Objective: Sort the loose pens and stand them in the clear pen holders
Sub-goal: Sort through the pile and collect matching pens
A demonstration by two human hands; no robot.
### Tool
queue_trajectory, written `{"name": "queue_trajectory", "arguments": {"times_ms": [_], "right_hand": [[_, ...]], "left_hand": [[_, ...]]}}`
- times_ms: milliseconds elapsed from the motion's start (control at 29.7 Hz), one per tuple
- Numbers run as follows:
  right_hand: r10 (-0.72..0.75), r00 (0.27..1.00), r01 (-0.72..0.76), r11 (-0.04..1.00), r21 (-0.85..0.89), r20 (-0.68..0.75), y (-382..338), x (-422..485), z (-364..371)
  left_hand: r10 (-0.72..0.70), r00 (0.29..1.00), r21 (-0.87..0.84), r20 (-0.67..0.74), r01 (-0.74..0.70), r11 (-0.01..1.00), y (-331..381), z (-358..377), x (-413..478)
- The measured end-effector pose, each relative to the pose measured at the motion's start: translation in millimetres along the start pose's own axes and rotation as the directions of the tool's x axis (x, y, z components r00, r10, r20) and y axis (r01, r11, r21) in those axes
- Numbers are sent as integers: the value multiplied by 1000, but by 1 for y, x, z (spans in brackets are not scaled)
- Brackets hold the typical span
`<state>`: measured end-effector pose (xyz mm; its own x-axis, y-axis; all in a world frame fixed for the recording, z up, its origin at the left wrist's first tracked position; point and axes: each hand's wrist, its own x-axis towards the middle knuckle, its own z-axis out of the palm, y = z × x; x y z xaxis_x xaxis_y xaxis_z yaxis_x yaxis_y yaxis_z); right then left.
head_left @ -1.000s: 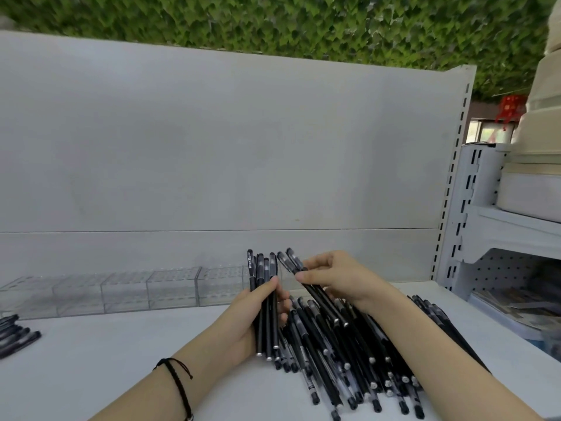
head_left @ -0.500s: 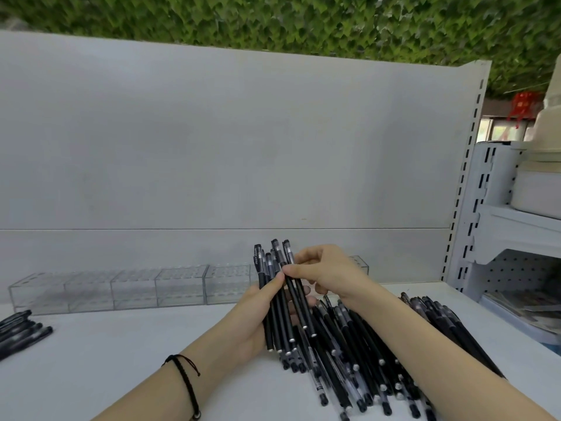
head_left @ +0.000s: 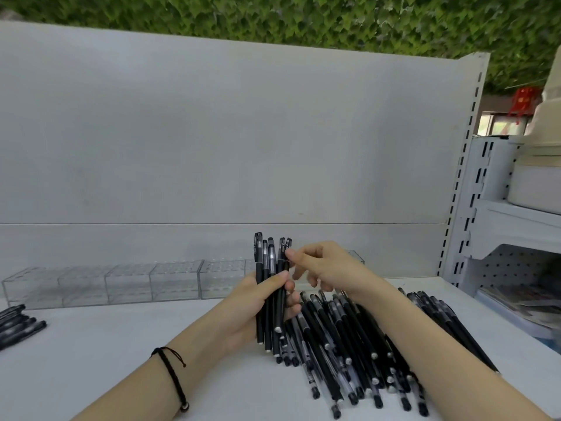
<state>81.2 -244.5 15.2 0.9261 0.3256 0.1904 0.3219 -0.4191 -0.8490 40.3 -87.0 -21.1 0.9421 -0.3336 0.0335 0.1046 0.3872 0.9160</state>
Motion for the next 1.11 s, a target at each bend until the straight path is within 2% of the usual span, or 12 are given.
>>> {"name": "queue_trajectory", "arguments": {"times_ms": [34,101,168,235,403,538,605,706,807,975,1110], "right_hand": [[-13,1000,9,989,-148,-24,3,0,-5],[-25,998,-4,896,-444,-60,11,1,-15],[48,997,-70,801,-595,-53,18,1,-22],[134,991,-119,733,-670,-29,21,0,-22],[169,985,-139,674,-726,-32,22,0,-12],[192,981,-153,673,-724,-30,21,1,-7],[191,981,-158,719,-677,-25,21,2,-6],[177,984,-166,854,-493,-25,18,3,-5],[170,985,-161,905,-395,-12,14,5,-1],[191,982,-160,835,-527,4,15,14,13],[212,976,-116,684,-720,43,8,16,15]], "left_hand": [[-7,1000,-7,-12,6,1000,1,-1,-1],[-5,999,-11,-48,5,1000,2,-2,-2],[-6,997,-44,-79,3,999,4,-5,-3],[-18,996,-66,-85,12,998,6,-7,-2],[1,993,-115,-121,-15,993,0,-5,1],[-15,991,-58,-130,7,998,-2,-4,2],[-23,987,-71,-158,12,997,-2,-6,3],[-52,980,-89,-192,36,995,-2,-9,3],[-72,973,-72,-221,57,996,-1,-12,4],[-90,970,-79,-226,74,994,-1,-12,5],[-83,969,-98,-231,62,993,-1,-12,4]]}}
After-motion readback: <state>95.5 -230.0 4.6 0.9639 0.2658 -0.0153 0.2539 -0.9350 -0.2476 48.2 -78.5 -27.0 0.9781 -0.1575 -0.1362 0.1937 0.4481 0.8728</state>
